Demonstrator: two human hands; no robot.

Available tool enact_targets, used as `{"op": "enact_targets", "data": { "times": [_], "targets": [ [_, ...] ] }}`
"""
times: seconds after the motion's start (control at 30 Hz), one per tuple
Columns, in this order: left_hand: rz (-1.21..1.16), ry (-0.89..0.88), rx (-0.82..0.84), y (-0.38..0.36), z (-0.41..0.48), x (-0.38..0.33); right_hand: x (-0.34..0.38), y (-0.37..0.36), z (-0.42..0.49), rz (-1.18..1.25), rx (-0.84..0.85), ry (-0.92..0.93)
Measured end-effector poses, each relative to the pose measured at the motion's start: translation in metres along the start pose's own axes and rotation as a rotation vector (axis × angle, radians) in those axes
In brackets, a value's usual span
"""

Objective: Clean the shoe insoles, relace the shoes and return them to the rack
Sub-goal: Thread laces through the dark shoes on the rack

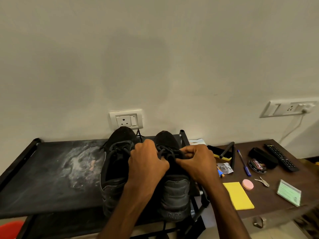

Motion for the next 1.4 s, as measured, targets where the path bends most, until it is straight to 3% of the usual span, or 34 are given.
{"op": "enact_targets", "data": {
  "times": [0.13, 0.37, 0.5, 0.63, 0.8, 0.97, 1.13, 1.4],
  "targets": [
    [-0.014, 0.014, -0.007, 0.0, 0.001, 0.004, 0.004, 0.001, -0.005, 0.046, -0.091, 0.028],
    [-0.108, 0.026, 0.042, -0.002, 0.002, 0.006, -0.01, 0.005, -0.002, 0.302, 0.026, 0.006],
    [-0.083, 0.039, 0.132, -0.001, 0.004, 0.008, -0.012, 0.003, -0.002, 0.296, 0.046, 0.017],
    [-0.204, 0.056, 0.339, 0.003, 0.003, 0.011, -0.006, 0.007, -0.004, 0.276, 0.197, 0.014],
    [-0.613, 0.153, 0.463, 0.01, 0.002, 0.008, 0.002, 0.019, -0.013, 0.434, 0.443, -0.056],
    [-0.785, 0.082, 0.255, 0.016, 0.008, 0.003, 0.009, 0.017, -0.015, 0.536, 0.448, -0.085],
    [-0.881, -0.02, 0.047, 0.019, 0.013, 0.0, 0.018, 0.009, -0.009, 0.653, 0.316, -0.092],
    [-0.913, -0.241, -0.392, 0.056, 0.019, 0.0, 0.016, -0.007, -0.006, 0.492, 0.115, 0.003]
  ]
}}
Point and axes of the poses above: each hand's wrist, its own z-axis towards the middle knuckle, its own y-axis out of the back of the hand, x = y × z, the point moved 4 cm from there along z, towards the middle knuckle, and after that the axes turned 12 degrees about -y, right-handed, at the moved point
